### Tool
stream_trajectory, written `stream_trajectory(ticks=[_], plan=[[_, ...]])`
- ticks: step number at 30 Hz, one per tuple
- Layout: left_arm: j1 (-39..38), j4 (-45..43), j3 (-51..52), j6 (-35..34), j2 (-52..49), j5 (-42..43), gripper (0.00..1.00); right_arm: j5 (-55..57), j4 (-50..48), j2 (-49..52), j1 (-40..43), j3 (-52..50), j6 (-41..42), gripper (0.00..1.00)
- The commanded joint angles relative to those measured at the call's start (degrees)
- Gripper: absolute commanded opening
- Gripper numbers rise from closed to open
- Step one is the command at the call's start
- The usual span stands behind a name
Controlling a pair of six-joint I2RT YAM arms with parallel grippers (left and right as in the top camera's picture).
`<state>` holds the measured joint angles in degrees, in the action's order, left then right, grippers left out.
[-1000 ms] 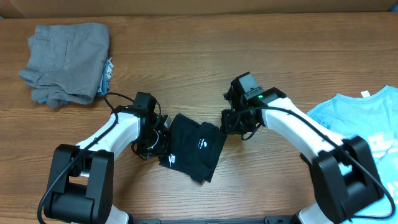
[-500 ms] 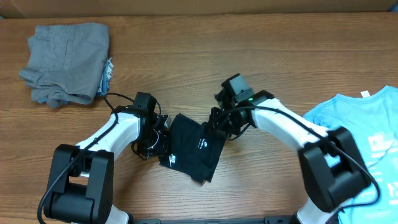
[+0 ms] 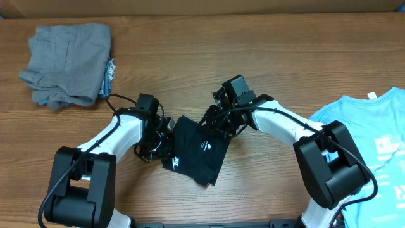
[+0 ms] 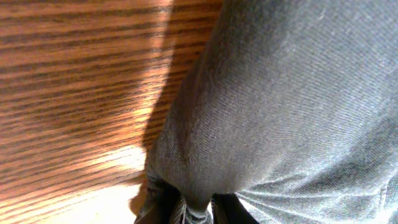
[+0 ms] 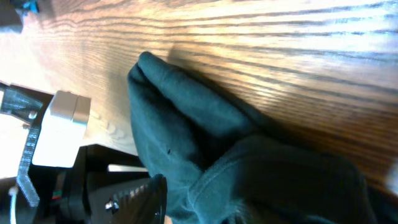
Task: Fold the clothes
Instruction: 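Press and tuck the black bundle's edges with both grippers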
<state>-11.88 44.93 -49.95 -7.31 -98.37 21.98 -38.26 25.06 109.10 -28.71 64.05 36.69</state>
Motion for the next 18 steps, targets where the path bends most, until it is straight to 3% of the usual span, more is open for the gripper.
stream_trajectory(ticks=[1, 7, 14, 18], plan=[[-0.2, -0.1, 2.4, -0.4, -2.0, -1.6, 0.19, -1.7, 1.0, 0.3, -0.2, 0.0, 0.7, 0.06], [-0.2, 0.3, 2.4, -0.4, -2.0, -1.6, 0.18, -1.7, 7.3, -0.1, 1.5, 0.1, 0.6, 0.04], [-0.2, 0.5, 2.4, -0.4, -2.0, -1.6, 0.19, 0.2, 13.0, -1.7, 4.8, 0.1, -6.4, 0.04], [-0.1, 1.7, 2.4, -0.4, -2.0, -3.6, 0.22, 0.3, 11.4, -1.8, 6.2, 0.2, -10.2, 0.04]])
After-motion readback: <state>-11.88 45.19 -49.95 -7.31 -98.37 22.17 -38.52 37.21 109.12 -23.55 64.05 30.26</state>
